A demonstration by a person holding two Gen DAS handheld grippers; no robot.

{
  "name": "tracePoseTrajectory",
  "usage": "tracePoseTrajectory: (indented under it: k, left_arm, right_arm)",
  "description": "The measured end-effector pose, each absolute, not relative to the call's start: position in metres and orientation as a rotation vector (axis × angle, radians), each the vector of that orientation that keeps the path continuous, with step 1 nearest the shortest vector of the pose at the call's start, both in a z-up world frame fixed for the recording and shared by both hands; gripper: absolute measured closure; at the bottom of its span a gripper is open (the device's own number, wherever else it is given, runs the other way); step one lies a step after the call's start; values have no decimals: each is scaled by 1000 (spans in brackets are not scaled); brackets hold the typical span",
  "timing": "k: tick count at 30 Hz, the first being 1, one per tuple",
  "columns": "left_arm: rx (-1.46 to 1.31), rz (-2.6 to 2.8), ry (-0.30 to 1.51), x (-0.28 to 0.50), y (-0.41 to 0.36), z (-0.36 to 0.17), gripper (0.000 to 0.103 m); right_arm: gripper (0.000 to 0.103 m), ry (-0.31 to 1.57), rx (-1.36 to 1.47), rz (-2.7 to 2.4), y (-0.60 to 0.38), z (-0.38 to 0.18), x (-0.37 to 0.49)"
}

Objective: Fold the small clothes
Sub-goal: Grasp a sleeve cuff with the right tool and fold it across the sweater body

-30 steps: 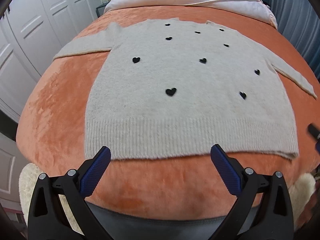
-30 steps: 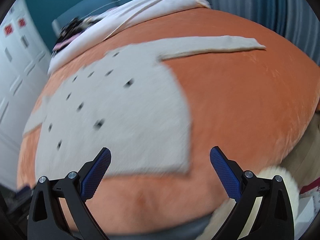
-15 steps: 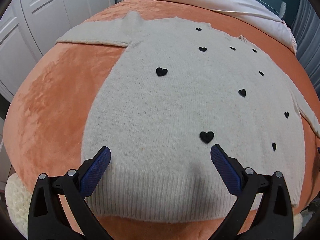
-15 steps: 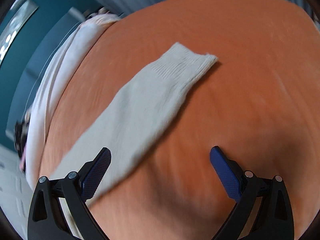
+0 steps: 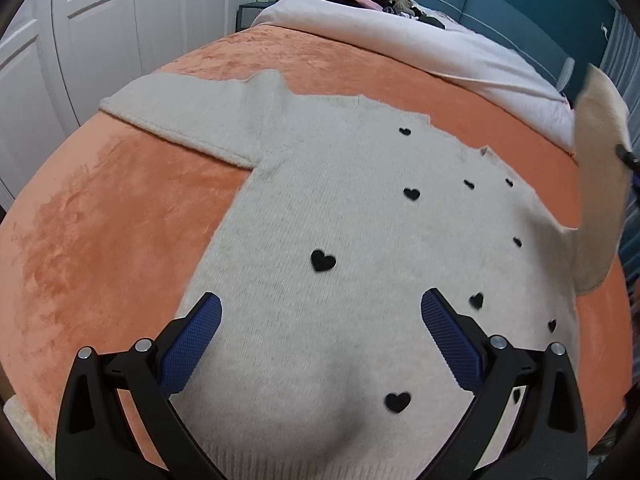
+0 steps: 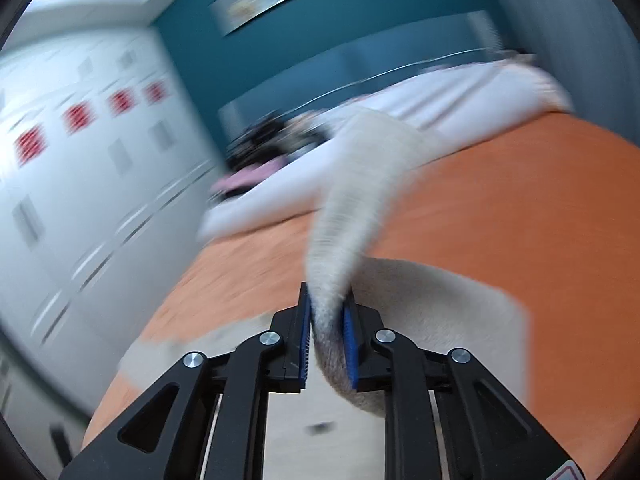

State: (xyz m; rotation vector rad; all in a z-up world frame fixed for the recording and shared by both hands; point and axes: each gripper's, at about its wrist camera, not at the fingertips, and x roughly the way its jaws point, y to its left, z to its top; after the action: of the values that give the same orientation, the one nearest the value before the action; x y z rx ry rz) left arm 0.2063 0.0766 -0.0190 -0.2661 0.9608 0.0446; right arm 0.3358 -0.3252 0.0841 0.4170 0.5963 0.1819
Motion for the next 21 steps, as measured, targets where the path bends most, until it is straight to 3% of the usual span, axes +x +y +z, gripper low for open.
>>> tracePoseTrajectory:
  k: [2, 5, 8, 11, 16, 18, 19, 20, 21]
  left_arm:
    - [-326, 6, 963, 224, 77, -16, 5]
    - [-431, -51, 976, 255, 79, -19, 5]
    - [-503, -93, 984, 290, 76, -29, 5]
    - [-517, -92, 1011, 327, 65, -51, 5]
    - [-634, -27, 1107, 364, 51, -93, 6]
    - [-601, -27, 1093, 370, 42, -87, 29]
    - [-574, -50, 1089, 375, 36, -83, 58]
    - [-557, -73, 1091, 380, 33, -80, 81]
    - [-548, -91, 1092, 384, 31, -75, 87]
  right_arm:
    - [61, 696, 358, 268, -261, 49, 358]
    - [61, 849, 325, 262, -219, -13, 370]
    - [58, 851, 442, 164, -248, -30, 344]
    - [40, 793, 570, 8, -309, -28, 283]
    - [40, 807, 719, -199, -373, -57, 245]
    - [40, 826, 705, -230, -378, -71, 252]
    - [40, 838, 692, -236, -375, -79, 258]
    - [50, 851, 686, -225, -374, -84, 267]
    - [86, 854, 675, -209, -369, -86, 277]
